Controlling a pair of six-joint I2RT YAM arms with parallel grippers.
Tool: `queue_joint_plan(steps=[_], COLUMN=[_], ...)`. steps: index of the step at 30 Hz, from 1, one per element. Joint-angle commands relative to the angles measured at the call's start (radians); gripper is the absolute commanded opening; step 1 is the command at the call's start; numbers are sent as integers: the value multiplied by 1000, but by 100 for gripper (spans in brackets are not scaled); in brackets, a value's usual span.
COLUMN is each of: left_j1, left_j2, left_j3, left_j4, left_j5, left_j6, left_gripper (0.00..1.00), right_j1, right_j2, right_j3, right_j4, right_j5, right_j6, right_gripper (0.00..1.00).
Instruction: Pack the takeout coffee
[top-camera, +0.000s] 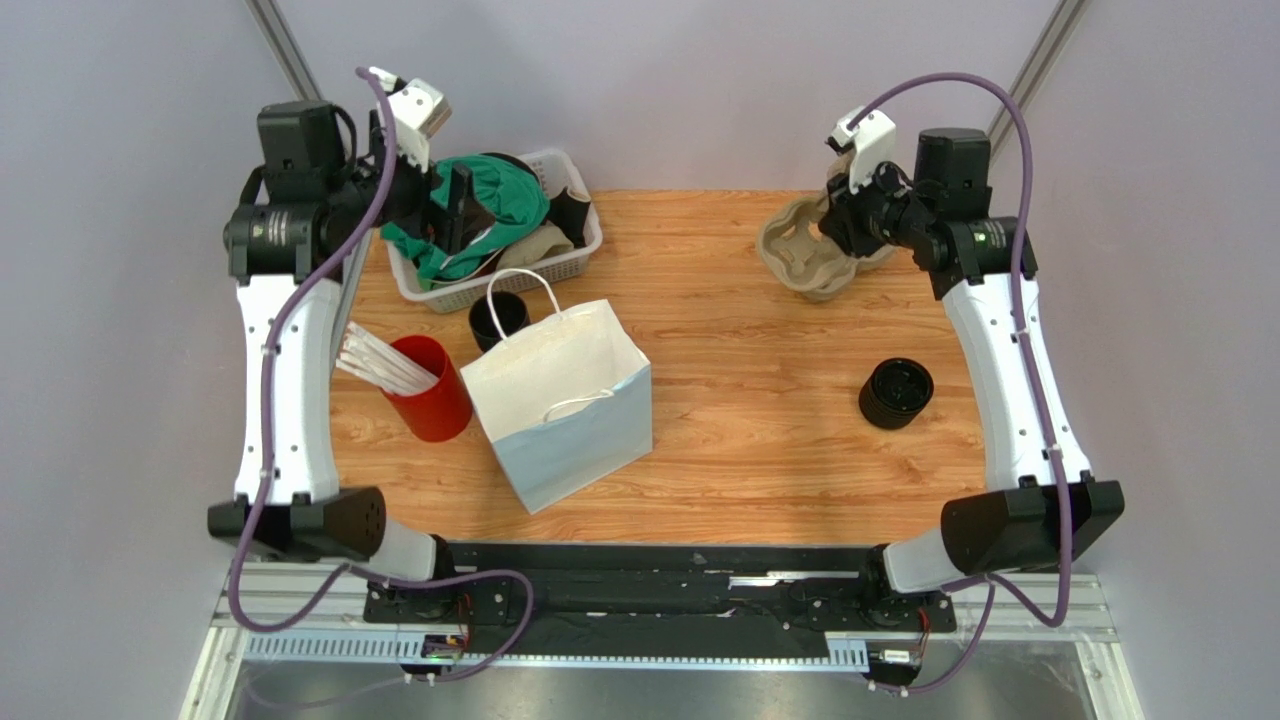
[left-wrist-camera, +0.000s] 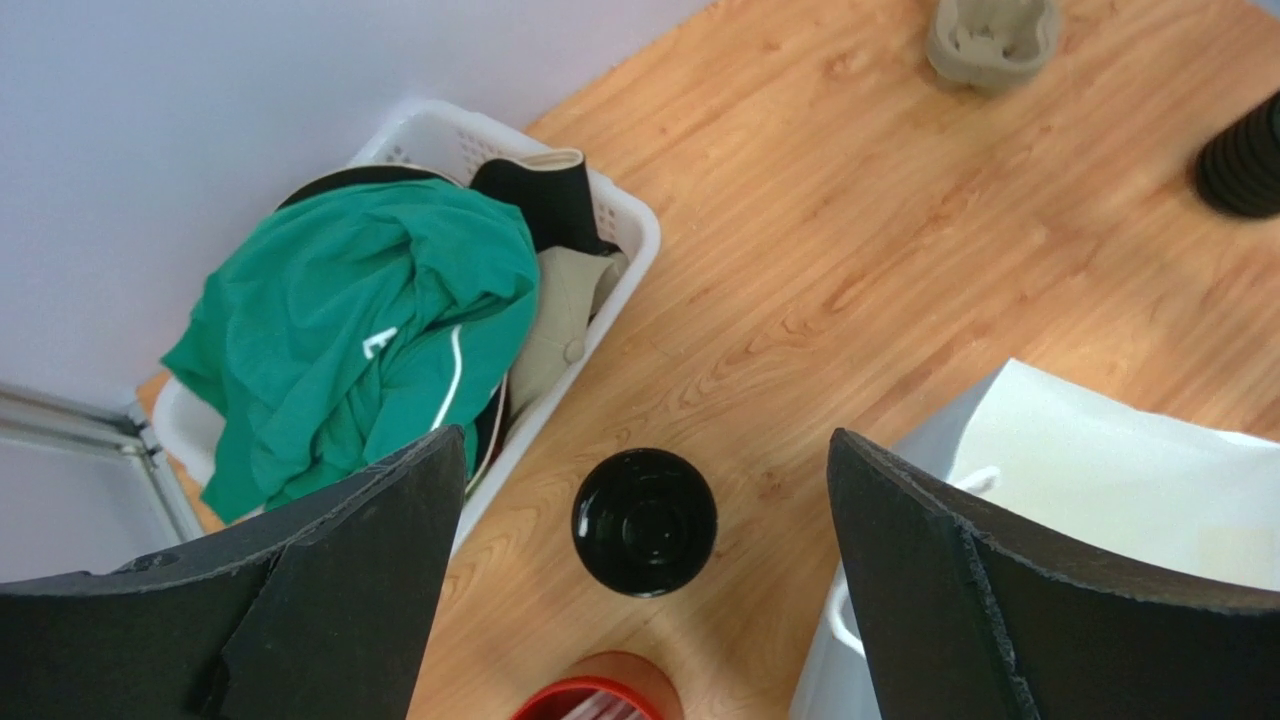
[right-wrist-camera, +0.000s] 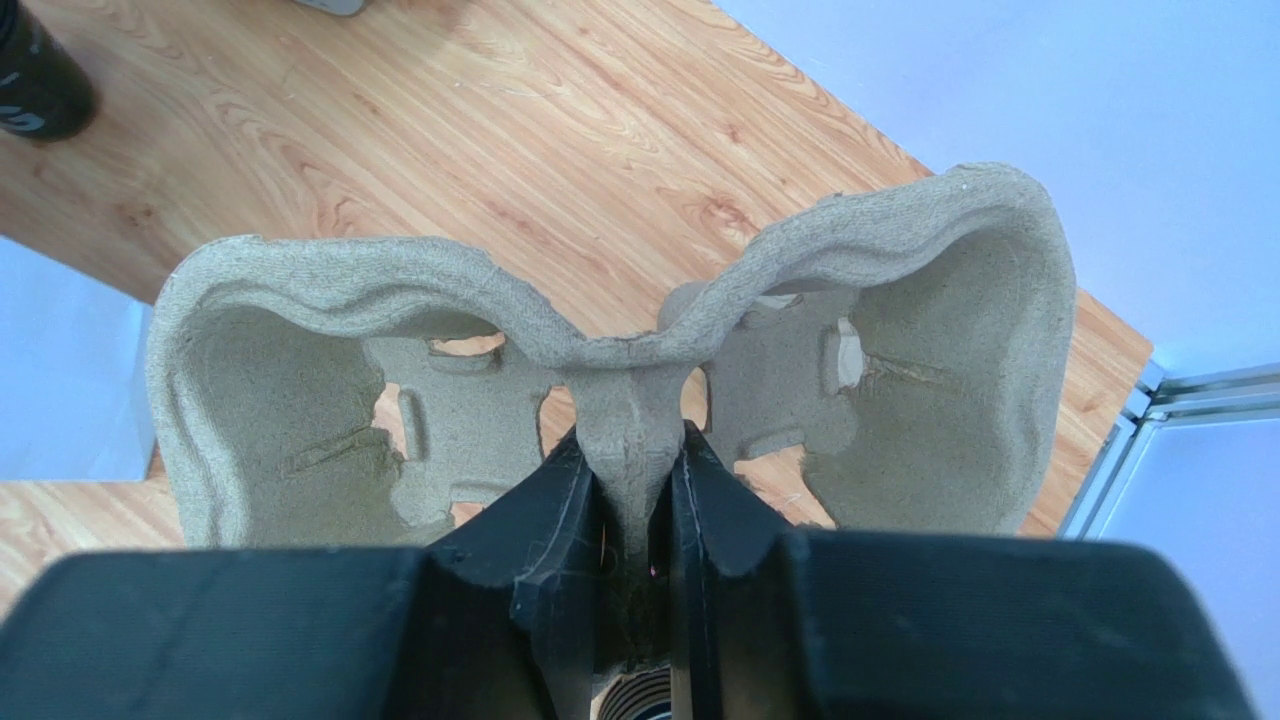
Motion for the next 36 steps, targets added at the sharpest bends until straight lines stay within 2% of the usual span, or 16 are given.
queue_joint_plan(steps=[1, 6, 9, 12, 16, 20, 25, 27, 28, 30, 31, 34, 36], left_j1=[-6, -20, -58, -73, -113, -124, -165, -176, -185, -199, -205, -228, -247], left_j2=[108, 141, 135, 99, 53, 38, 45, 55, 64, 73, 79, 85, 84], left_j3=[188, 236, 236, 192, 93, -23, -72, -77, -76, -76, -76, -73, -62], left_j4=[-215, -371, -463, -481, -455, -360, -283, -268, -266, -264, -264, -263, -252], left_j5=[137, 248, 295, 329, 245, 177, 76, 59, 51, 51, 57, 59, 58], left_j6=[173, 295, 367, 379, 381, 361, 341, 341, 339, 341, 341, 335, 316], left_gripper=[98, 98, 93, 93, 92, 89, 84, 79, 72, 63, 50, 29, 23], right_j1=[9, 18, 26, 37, 51, 72, 110, 132, 136, 156, 161, 181, 192], right_j2=[-79, -152, -177, -194, -226, -261, -290, -304, -307, -313, -313, -315, -315], right_j3=[-40, -67, -81, -101, -129, -153, -167, -172, -176, -178, -182, -184, -184], right_j4=[-25, -45, -54, -54, -49, -40, -56, -60, -68, -71, -69, -71, -74], right_j5=[-24, -46, -55, -55, -52, -63, -66, -63, -63, -63, -63, -67, -67], right_j6=[23, 17, 19, 22, 26, 35, 39, 35, 35, 39, 42, 51, 57], right_gripper=[20, 21, 22, 23, 24, 24, 24, 24, 24, 24, 24, 24, 24])
